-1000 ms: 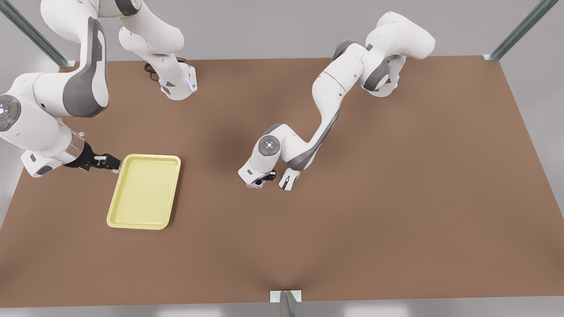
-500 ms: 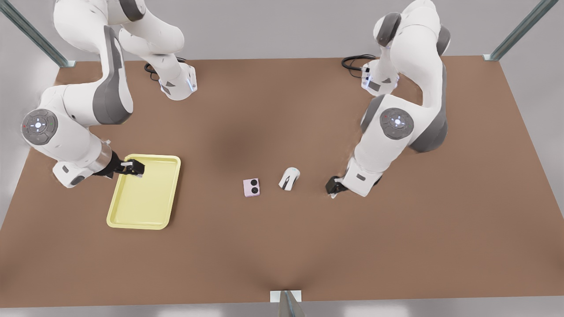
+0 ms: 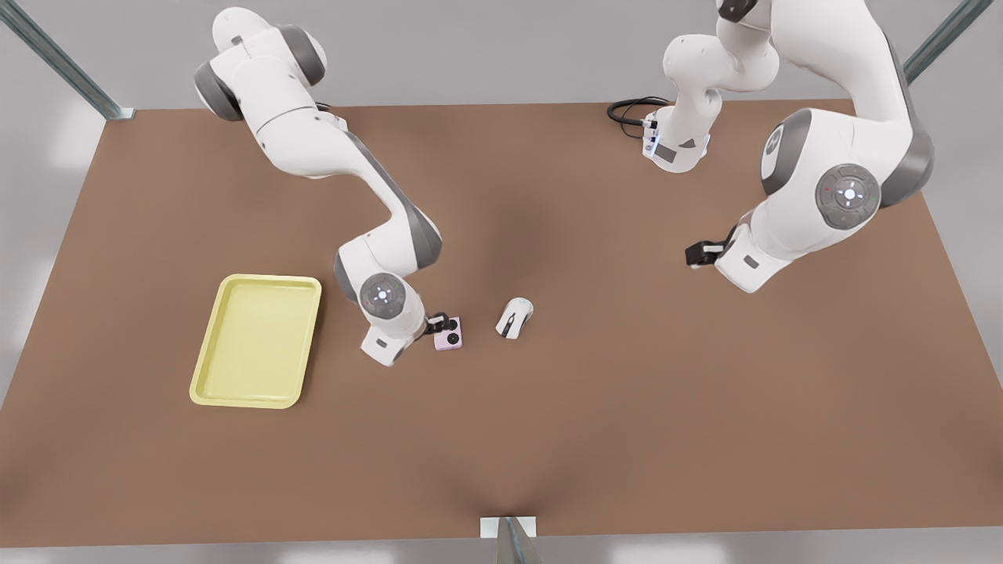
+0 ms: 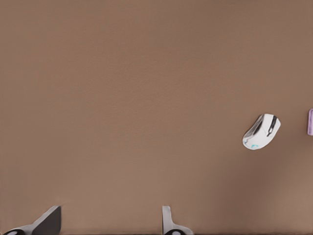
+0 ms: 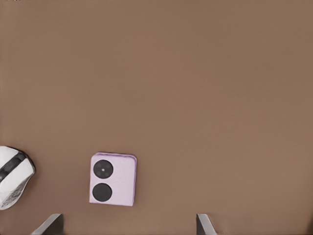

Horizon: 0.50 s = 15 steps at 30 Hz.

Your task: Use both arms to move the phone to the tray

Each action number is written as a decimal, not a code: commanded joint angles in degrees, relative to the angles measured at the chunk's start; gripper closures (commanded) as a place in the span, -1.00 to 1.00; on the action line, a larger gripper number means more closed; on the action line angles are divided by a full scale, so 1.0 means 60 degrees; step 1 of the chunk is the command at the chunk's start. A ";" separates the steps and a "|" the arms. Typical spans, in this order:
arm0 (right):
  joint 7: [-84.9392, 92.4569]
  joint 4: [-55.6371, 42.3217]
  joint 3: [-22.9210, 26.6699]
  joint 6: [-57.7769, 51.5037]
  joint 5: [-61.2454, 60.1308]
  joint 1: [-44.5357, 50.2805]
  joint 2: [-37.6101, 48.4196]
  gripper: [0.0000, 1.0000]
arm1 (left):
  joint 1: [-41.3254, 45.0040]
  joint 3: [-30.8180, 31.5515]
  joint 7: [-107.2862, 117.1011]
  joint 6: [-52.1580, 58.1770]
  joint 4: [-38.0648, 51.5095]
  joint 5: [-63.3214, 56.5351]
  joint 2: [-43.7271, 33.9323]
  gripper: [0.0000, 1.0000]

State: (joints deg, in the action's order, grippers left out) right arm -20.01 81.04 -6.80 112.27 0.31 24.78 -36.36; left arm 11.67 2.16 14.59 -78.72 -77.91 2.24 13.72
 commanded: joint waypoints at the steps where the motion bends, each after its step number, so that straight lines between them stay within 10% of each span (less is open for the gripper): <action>1: -0.5572 0.0013 -0.0009 0.1151 -0.0242 0.0249 -0.0107 -1.00 | 0.0003 0.0005 -0.2725 0.0391 0.0007 0.0037 0.0013 -1.00; 15: -0.2701 0.0687 0.0005 0.1987 -0.0418 0.0498 -0.1074 -1.00 | 0.0003 0.0006 -0.2740 0.0303 0.0007 0.0037 0.0159 -1.00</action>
State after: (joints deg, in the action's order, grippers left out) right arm -35.58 85.25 -6.78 122.17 -2.08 27.76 -42.76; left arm 11.68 2.19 5.31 -77.07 -77.90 2.45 14.72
